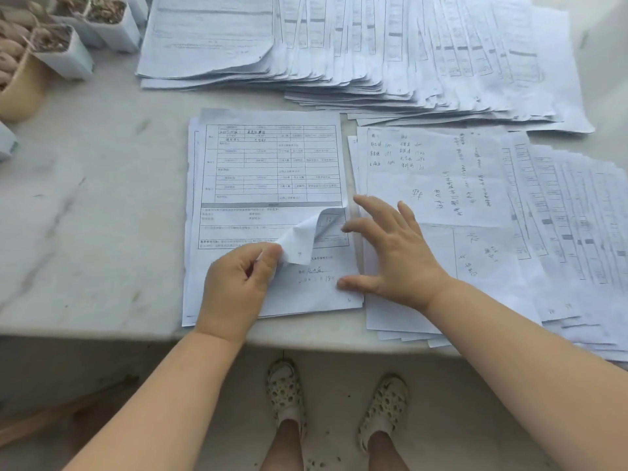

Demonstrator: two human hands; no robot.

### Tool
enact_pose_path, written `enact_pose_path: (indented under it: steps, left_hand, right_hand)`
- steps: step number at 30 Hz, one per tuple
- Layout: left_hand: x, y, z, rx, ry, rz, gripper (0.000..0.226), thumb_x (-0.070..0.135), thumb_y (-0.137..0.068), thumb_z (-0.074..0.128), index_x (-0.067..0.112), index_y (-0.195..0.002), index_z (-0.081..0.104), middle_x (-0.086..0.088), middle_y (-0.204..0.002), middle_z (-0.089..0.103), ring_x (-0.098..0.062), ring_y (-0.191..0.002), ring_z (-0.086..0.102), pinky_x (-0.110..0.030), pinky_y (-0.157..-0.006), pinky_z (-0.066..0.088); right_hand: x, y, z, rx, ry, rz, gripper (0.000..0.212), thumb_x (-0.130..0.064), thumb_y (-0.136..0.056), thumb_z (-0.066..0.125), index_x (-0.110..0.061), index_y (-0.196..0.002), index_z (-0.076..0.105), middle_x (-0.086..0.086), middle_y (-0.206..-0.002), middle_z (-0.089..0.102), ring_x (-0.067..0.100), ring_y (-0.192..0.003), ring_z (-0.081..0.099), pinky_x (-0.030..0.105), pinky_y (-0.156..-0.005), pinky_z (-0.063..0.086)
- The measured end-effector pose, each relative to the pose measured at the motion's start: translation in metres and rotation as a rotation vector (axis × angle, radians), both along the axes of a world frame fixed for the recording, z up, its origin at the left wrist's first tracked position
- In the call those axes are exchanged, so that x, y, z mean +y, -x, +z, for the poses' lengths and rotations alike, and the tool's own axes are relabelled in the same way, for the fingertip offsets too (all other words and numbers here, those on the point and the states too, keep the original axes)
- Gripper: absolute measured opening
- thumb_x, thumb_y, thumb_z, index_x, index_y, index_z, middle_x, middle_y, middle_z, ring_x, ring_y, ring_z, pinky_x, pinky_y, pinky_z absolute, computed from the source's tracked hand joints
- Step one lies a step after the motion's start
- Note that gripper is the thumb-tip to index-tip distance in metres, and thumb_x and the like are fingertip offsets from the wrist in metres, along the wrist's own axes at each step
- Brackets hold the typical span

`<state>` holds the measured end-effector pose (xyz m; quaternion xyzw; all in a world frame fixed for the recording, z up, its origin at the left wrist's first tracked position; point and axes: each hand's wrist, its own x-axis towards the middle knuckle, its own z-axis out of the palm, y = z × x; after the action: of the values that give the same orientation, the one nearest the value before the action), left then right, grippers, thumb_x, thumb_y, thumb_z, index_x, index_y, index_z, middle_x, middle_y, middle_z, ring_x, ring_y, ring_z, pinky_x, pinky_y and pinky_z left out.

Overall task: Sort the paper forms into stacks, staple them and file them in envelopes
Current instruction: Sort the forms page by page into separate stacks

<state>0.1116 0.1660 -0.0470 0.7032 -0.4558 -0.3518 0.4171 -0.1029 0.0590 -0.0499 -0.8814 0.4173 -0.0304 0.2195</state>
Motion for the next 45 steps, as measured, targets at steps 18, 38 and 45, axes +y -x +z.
enact_pose_path:
  steps: [18, 38, 45]
  left_hand:
    - [0.005, -0.017, -0.008, -0.061, -0.009, -0.289, 0.013, 0.038, -0.079, 0.06, 0.027, -0.084, 0.066, 0.021, -0.096, 0.065, 0.001, -0.098, 0.059, -0.014, -0.087, 0.043]
    - [0.01, -0.043, 0.074, 0.127, 0.057, 0.016, 0.033, 0.06, -0.084, 0.042, 0.047, -0.096, 0.07, 0.025, -0.116, 0.064, 0.005, -0.121, 0.051, -0.012, -0.1, 0.037]
    - [-0.041, -0.08, 0.105, -0.069, 0.168, 0.137, 0.031, 0.049, -0.085, 0.047, 0.035, -0.104, 0.067, 0.023, -0.115, 0.063, 0.001, -0.117, 0.055, -0.014, -0.099, 0.04]
  right_hand:
    - [-0.012, -0.026, 0.008, -0.096, 0.009, -0.139, 0.064, -0.072, -0.066, 0.051, -0.018, -0.099, 0.058, 0.003, -0.137, 0.049, 0.022, -0.128, 0.043, 0.038, -0.111, 0.023]
    - [0.035, -0.046, 0.086, -0.287, -0.633, -0.834, 0.022, -0.007, -0.093, 0.05, -0.019, -0.085, 0.066, 0.0, -0.084, 0.07, 0.02, -0.081, 0.064, 0.031, -0.073, 0.051]
    - [-0.058, -0.007, 0.125, -1.225, -0.734, -1.172, 0.028, -0.001, -0.094, 0.052, -0.017, -0.113, 0.065, -0.003, -0.102, 0.075, 0.014, -0.088, 0.073, 0.031, -0.066, 0.06]
